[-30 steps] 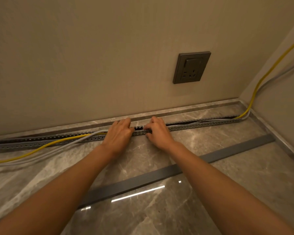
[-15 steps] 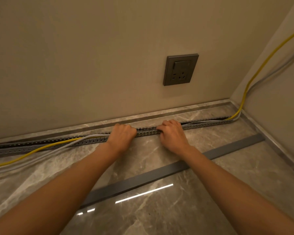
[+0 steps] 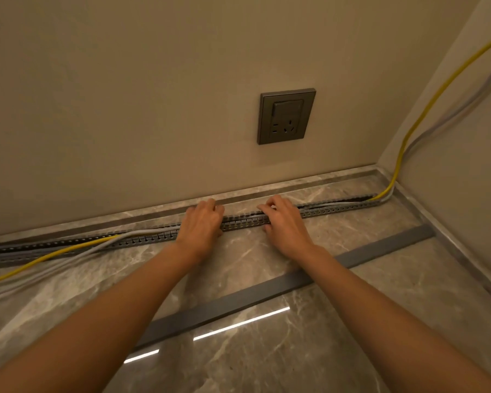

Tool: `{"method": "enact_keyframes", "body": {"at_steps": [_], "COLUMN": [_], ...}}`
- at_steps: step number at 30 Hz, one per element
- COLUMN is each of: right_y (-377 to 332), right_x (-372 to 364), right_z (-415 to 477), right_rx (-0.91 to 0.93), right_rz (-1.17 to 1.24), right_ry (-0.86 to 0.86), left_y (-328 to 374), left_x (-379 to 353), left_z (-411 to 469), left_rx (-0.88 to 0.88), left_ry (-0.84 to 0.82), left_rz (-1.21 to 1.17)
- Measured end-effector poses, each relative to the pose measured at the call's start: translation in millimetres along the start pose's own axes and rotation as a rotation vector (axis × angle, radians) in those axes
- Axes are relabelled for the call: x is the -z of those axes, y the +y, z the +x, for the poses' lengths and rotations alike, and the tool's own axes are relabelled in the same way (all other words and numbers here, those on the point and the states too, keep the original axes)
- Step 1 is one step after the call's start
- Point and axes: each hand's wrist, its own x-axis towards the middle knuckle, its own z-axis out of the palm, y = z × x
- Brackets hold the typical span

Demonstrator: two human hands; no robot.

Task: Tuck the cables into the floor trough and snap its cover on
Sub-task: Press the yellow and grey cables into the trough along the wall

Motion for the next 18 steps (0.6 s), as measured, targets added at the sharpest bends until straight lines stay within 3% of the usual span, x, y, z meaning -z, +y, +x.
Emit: {"method": "enact_keyframes", "body": {"at_steps": [3,11,18], "right_y": [-3.1,-3.8,-7.6], "right_x": [0.4,10.4,5.9], "right_z": [6.8,17.9,15.8], "right_rx": [-0.032,-0.067,-0.058], "right_rz": [0.029,0.021,-0.015], "right_ry": [-0.023,-0.044,-0.053], "left_y": [-4.5,0.2,-7.3], "left_x": [1.9,6.0,-4.0], "left_z": [0.5,6.1,-0.8], "left_rx": [0.045,0.057,0.061], "left_ry": [-0.098,-0.08,-0.063], "left_rz": [-0.032,0.032,-0.056]}}
